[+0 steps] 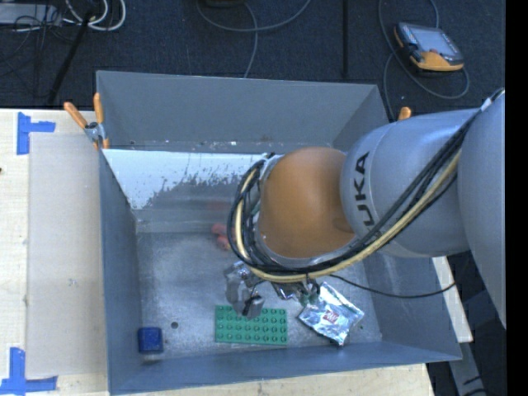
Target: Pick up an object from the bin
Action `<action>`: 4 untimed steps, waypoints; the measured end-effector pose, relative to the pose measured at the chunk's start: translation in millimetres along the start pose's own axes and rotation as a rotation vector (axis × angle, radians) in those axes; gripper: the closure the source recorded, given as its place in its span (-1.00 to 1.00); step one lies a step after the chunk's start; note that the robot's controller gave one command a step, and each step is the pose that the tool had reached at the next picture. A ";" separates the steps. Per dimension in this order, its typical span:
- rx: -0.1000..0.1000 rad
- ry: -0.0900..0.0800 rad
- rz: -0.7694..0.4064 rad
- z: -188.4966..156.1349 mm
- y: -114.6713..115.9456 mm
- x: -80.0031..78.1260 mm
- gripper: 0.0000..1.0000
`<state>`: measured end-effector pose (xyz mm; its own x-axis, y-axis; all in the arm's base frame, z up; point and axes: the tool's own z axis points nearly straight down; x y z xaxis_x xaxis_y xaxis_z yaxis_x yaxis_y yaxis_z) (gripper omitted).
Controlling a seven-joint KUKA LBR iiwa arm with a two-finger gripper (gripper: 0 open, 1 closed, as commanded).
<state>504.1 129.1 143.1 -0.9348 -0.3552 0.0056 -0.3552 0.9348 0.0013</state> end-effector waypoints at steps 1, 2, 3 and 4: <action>0.001 -0.004 -0.001 -1.7 -0.3 -1.1 -1.00; 0.001 -0.007 0.268 74.3 -19.8 28.9 -1.00; 0.000 -0.008 0.266 72.9 -19.5 28.4 1.00; 0.001 -0.012 0.255 -38.6 -18.8 34.1 1.00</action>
Offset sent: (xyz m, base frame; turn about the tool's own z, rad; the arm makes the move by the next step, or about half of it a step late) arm 0.0000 0.0000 0.0000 0.0000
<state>479.1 99.5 181.8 -0.9942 -0.1076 -0.0067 -0.1076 0.9942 0.0008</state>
